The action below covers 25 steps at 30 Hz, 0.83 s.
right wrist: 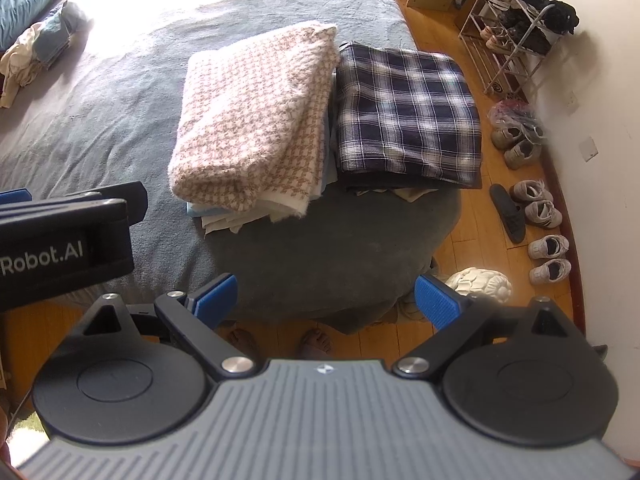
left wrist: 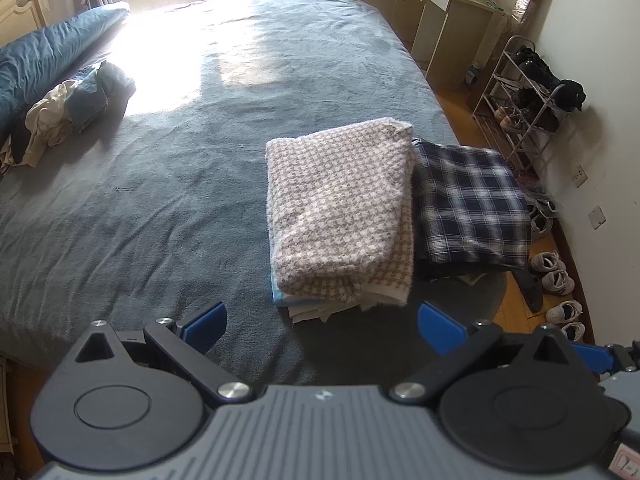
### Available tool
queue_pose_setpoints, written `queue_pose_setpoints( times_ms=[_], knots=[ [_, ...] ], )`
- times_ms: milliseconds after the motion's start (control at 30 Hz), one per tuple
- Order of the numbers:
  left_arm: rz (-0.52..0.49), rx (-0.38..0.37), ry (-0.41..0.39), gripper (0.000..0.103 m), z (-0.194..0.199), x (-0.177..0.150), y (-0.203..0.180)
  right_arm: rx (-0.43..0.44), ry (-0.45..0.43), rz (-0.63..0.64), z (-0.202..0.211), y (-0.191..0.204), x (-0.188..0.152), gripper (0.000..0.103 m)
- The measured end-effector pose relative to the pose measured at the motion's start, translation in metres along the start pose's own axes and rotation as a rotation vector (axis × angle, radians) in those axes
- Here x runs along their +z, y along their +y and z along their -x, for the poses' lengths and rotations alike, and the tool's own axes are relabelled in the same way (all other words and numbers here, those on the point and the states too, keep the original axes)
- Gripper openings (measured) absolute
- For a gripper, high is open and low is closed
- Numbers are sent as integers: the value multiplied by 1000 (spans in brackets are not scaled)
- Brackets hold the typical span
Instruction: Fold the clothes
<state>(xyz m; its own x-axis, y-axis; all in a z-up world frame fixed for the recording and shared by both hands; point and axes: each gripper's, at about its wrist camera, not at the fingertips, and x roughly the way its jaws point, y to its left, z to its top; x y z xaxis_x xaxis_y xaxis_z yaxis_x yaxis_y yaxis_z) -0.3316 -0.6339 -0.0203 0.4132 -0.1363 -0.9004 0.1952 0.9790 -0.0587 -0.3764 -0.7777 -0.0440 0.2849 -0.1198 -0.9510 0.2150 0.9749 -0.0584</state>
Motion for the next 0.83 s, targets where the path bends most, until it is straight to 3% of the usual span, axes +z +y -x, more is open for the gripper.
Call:
queue_pose_setpoints(
  times_ms=[833],
  knots=[
    [6,-1,8,102,-4,4,-4,-9,9,-10,-3,2,4,96]
  ],
)
